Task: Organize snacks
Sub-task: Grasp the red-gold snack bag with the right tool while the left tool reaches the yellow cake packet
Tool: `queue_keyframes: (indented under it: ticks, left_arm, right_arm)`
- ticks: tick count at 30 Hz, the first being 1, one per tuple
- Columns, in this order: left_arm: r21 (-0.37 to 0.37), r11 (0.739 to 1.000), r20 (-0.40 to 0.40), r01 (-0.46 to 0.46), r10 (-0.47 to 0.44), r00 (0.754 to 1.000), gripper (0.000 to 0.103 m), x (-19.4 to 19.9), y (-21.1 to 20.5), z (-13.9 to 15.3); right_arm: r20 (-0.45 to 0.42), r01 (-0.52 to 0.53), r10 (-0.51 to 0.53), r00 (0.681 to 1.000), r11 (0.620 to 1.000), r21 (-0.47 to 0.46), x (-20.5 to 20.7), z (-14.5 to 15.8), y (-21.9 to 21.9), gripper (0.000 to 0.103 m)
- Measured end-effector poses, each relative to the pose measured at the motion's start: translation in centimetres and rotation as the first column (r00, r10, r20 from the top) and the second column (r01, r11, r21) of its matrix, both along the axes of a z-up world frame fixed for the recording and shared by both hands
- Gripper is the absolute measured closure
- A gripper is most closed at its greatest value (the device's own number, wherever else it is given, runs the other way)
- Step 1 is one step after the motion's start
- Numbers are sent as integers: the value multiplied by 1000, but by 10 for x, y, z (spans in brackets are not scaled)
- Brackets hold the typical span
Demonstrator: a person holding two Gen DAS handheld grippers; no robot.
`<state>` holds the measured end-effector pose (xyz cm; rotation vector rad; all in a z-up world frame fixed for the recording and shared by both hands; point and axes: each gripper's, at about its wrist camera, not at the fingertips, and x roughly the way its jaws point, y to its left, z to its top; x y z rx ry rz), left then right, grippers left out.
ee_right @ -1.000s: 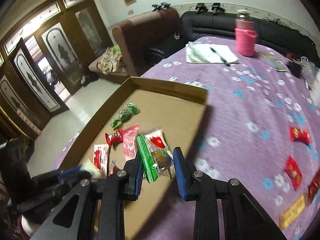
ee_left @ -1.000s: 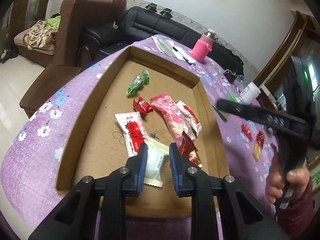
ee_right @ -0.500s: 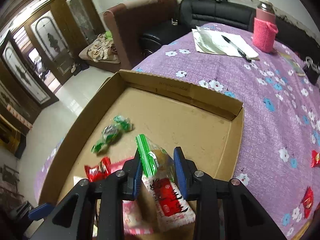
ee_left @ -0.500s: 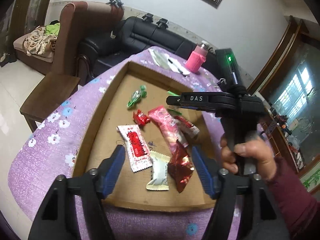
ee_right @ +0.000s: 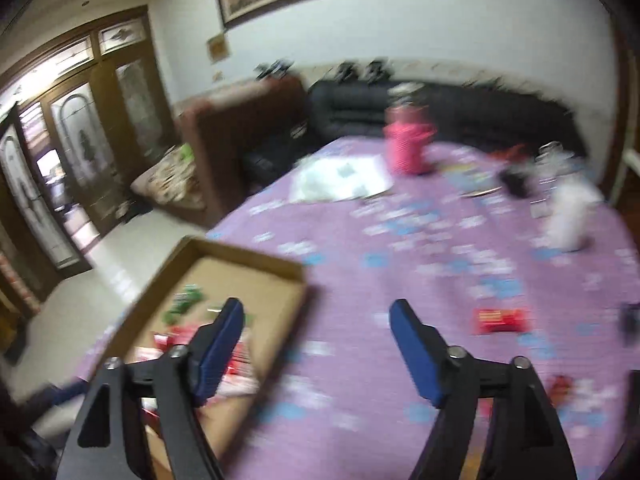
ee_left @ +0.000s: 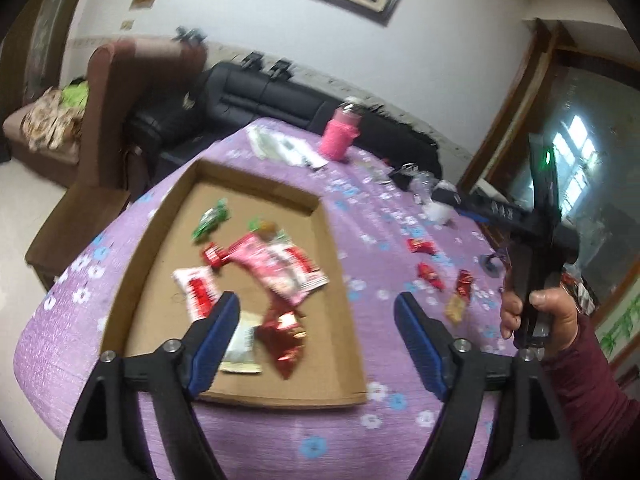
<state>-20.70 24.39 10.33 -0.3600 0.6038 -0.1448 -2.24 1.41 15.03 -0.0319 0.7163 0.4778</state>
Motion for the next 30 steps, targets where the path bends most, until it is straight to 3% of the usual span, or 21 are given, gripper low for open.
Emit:
queue_keyframes:
  ticks: [1, 4, 7, 10, 15, 18, 22, 27, 28, 29, 30]
  left_arm:
    - [4, 1000, 26, 16, -16, 1000, 16, -3, -8, 4]
    - [-6, 997, 62, 78, -78, 995, 15, -2, -31, 5]
    - [6, 993, 15, 121, -121, 993, 15, 8, -56, -1]
    - [10, 985, -36, 171, -170, 985, 15, 16, -81, -8]
    - [39, 981, -86, 189, -185, 979, 15, 21, -103, -11]
    - [53, 979, -108, 196, -189, 976, 15, 24, -113, -12]
    - [95, 967, -129, 237, -224, 966, 15, 30, -135, -12]
    - [146, 936, -175, 319, -293, 940, 15, 58, -179, -21]
    - [153, 931, -181, 331, -303, 935, 15, 63, -187, -23]
    - [159, 923, -192, 351, -320, 928, 15, 72, -198, -26]
    - [161, 916, -200, 368, -335, 921, 15, 81, -208, -30]
  right_arm:
    - [13, 36, -36, 999, 999, -7, -2, 2, -24, 11]
    - [-33, 181, -181, 983, 984, -9, -1, -5, -98, 10]
    - [-178, 320, -306, 935, 946, 56, 1, -29, -172, 11]
    - [-280, 386, -350, 894, 918, 87, 0, -59, -215, 11]
    - [-346, 389, -334, 877, 915, 104, 0, -91, -228, 11]
    - [-320, 394, -346, 882, 914, 95, 10, -97, -222, 12]
    - [-305, 406, -372, 877, 912, 55, 26, -106, -219, 25]
    - [-283, 397, -380, 881, 918, 6, 41, -121, -206, 31]
    - [-278, 390, -373, 885, 921, 5, 41, -122, -206, 41]
    - [-270, 382, -368, 890, 924, 2, 41, -122, -206, 61]
    - [-272, 376, -364, 891, 926, -6, 41, -123, -206, 64]
